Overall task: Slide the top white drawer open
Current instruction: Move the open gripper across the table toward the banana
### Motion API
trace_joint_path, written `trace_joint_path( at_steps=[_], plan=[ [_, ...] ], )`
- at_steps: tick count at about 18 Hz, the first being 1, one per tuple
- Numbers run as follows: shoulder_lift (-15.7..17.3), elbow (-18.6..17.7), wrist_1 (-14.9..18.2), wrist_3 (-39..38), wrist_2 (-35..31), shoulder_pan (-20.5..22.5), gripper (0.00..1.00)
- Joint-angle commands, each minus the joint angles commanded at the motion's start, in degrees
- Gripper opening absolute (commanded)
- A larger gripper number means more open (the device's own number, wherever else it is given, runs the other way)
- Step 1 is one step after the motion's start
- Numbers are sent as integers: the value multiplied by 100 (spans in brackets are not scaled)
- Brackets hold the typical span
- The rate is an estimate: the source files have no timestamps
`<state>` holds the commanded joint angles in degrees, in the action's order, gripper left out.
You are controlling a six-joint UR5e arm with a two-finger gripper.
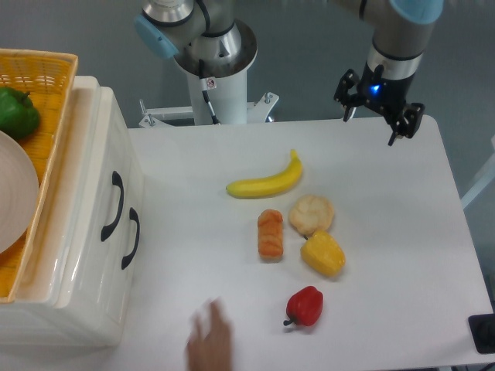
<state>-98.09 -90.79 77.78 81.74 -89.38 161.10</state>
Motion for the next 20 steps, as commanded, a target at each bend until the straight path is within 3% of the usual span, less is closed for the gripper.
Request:
trace_joint_path(
  at_steps=[7,12,20],
  plan=[
    [35,-70,-17,-228,-9,0,100],
    [0,-97,61,-850,-9,0,100],
    [0,-149,70,-2379,0,-676,100]
  ],
)
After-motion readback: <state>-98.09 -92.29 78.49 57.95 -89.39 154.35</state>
